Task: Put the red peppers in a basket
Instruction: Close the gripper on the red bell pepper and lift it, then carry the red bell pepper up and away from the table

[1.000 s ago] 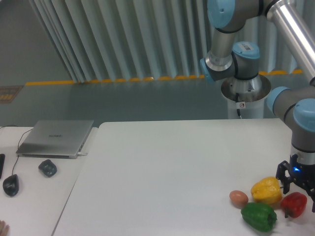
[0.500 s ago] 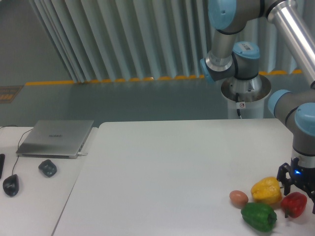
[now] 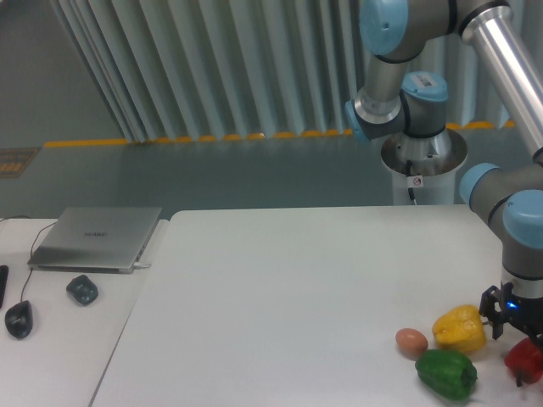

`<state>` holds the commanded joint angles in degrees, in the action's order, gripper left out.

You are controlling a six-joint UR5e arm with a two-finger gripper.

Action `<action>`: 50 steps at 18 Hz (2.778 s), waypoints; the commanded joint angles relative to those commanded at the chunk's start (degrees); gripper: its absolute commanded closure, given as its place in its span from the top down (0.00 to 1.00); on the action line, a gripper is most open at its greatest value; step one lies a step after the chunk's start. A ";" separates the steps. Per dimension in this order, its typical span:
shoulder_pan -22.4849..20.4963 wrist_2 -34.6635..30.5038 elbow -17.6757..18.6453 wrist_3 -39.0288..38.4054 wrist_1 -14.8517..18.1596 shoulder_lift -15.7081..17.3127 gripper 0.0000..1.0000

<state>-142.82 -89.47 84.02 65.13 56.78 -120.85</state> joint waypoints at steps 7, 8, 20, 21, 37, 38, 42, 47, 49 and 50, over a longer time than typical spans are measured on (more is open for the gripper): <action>-0.44 -0.09 -0.26 0.09 -0.09 -0.53 1.00; -0.44 -0.09 -0.18 0.17 -0.09 -0.53 1.00; -0.35 -0.97 -0.44 0.53 0.17 0.00 0.55; -0.44 -0.97 -0.61 0.79 0.26 0.61 0.55; -7.46 -0.97 -0.61 35.39 6.06 9.14 0.55; -8.60 -0.97 -0.53 38.03 5.98 9.31 0.55; -11.33 -0.97 -0.44 44.89 5.80 9.32 0.55; -15.99 -0.97 0.70 48.78 5.89 8.18 0.56; -17.14 -1.05 0.96 48.08 5.89 7.74 0.57; -17.23 -1.06 1.31 47.81 5.80 7.65 0.57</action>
<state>-160.05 -90.53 85.34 112.94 62.58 -113.20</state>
